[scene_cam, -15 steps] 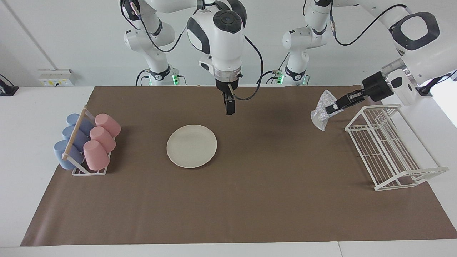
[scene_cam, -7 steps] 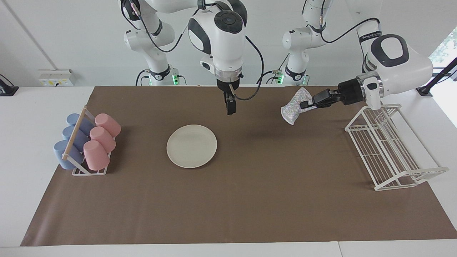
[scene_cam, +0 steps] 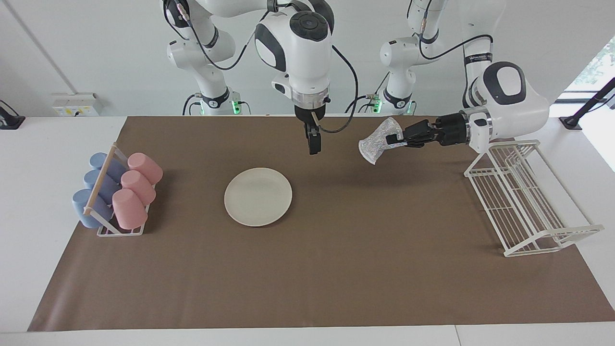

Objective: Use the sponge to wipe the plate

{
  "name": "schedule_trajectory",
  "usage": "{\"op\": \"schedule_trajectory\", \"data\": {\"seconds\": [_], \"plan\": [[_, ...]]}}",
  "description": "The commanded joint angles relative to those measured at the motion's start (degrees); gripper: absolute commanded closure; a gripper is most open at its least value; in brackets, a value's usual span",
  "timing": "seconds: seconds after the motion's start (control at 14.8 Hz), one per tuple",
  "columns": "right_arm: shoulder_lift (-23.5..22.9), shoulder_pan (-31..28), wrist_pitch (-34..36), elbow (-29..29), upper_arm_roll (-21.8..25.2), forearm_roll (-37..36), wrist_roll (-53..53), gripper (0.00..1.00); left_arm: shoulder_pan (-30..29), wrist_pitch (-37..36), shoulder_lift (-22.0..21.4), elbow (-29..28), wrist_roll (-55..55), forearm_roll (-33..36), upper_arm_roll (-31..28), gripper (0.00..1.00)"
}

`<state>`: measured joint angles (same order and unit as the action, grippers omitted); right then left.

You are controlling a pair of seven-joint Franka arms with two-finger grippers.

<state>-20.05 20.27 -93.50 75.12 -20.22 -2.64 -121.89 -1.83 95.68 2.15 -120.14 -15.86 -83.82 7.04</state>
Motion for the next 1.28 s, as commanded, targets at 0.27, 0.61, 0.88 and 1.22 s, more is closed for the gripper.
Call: {"op": "schedule_trajectory", "data": {"seconds": [0.27, 0.61, 0.88, 1.22], "plan": [[-0.16, 1.18, -0.63, -0.41, -0.18, -0.18, -1.42, 0.0, 4.11, 1.7, -1.53, -4.75, -4.09, -4.6, -0.54, 1.0], [-0.16, 1.18, -0.72, -0.68, -0.09, -0.18, -1.51, 0.0, 4.73, 1.35, -1.09, -4.93, -4.62, -4.6, -0.54, 1.0], [-0.16, 2.84, -5.19, -0.59, 0.0, -0.17, -5.63, 0.0, 4.82, 1.18, -0.83, -5.11, -4.7, -4.68, -0.45, 1.0], [-0.42, 3.11, -6.07, -0.59, -0.09, -0.09, -5.82, 0.0, 4.82, 1.09, -1.09, -5.64, -4.7, -4.68, -0.45, 1.0]]}}
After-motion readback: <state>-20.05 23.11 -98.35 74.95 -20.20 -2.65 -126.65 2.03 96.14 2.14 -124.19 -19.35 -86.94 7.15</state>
